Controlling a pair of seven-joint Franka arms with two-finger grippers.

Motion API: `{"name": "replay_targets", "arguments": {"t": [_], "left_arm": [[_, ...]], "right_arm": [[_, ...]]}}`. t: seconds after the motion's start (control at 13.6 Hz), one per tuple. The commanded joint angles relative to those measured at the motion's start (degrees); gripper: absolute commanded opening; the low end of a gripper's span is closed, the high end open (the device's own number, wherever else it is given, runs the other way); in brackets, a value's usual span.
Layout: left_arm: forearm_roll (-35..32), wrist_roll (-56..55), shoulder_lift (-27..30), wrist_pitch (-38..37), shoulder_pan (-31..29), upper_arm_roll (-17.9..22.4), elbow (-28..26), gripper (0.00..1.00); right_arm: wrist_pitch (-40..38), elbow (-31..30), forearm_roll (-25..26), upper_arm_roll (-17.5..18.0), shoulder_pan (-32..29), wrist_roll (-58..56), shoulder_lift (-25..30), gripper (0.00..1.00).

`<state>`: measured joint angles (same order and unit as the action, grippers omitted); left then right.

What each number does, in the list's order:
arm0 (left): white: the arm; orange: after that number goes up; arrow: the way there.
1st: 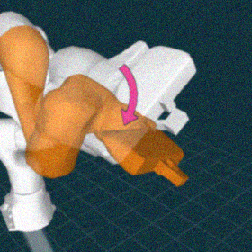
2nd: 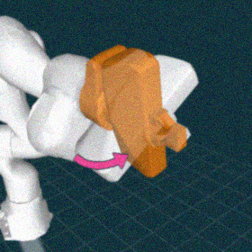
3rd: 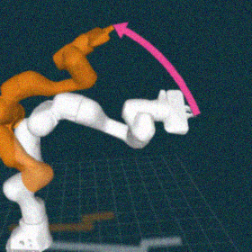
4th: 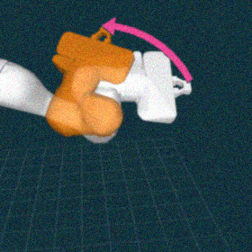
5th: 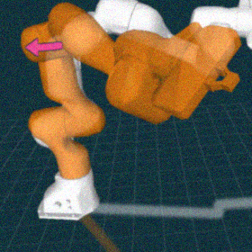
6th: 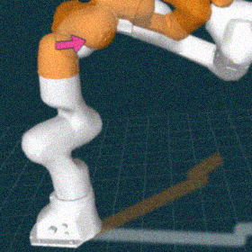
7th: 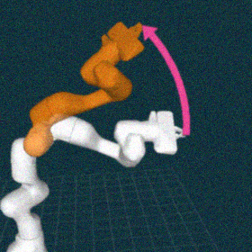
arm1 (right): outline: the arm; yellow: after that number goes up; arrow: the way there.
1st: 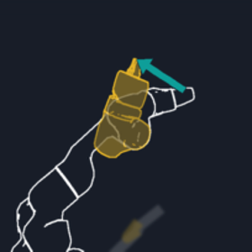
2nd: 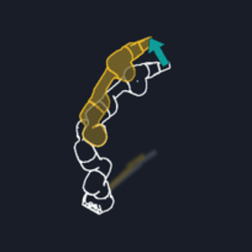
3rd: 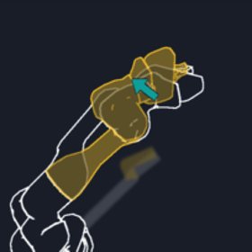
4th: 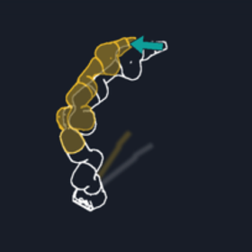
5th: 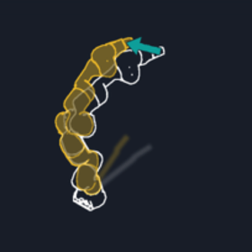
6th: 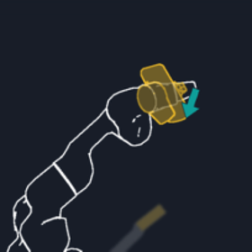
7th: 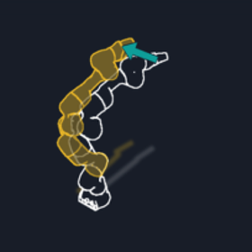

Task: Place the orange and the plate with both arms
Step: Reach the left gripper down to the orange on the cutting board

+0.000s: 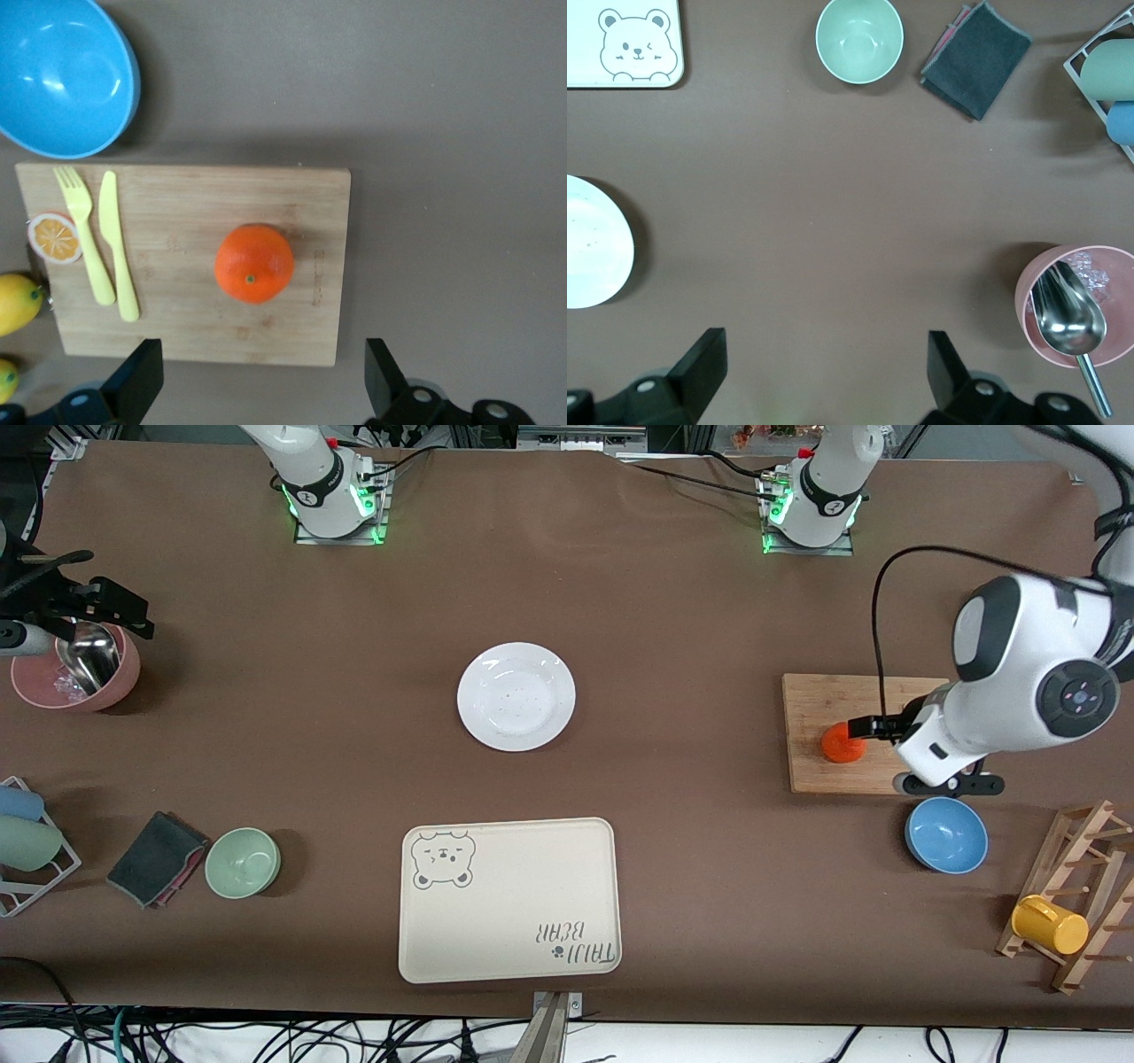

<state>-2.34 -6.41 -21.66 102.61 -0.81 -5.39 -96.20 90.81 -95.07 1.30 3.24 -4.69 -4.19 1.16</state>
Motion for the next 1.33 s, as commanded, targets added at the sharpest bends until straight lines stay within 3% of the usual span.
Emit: {"name": "replay_targets", "arguments": {"t": [0.0,0.22,0.52,0.66,1.11,1.18,1.25], "left_arm": [[-1.4,1.1,-2.7,3.7,-0.2,0.0,-1.3,1.00],[-1.3,1.1,-2.0,12.5,-1.5,0.0,-9.9,1.00],[-3.6,1.1,-2.2,21.9,-1.5,0.1,-17.3,1.00],[-7.6,1.1,-2.5,23.4,-1.5,0.0,-18.4,1.00],[-7.6,0.3,-4.2,29.5,-2.2,0.0,-22.0,0.99],[-7.6,0.3,-4.3,29.7,-2.5,0.0,-22.0,0.91],[-7.6,0.3,-4.3,29.7,-2.5,0.0,-21.8,0.69]], "right_arm": [[-0.5,0.8,-0.2,0.2,-0.1,0.0,0.1,1.00],[-0.2,0.8,-0.2,0.3,0.0,0.0,0.0,1.00],[-0.5,0.7,-0.2,0.2,0.3,-0.1,0.0,1.00],[-0.3,0.7,-0.2,0.2,0.3,-0.1,0.0,1.00],[-0.5,0.6,-0.2,0.2,0.3,-0.1,0.0,1.00],[-0.4,0.6,-0.2,0.2,0.3,-0.1,0.0,1.00],[-0.4,0.6,-0.2,0.2,0.3,-0.1,0.0,1.00]]}}
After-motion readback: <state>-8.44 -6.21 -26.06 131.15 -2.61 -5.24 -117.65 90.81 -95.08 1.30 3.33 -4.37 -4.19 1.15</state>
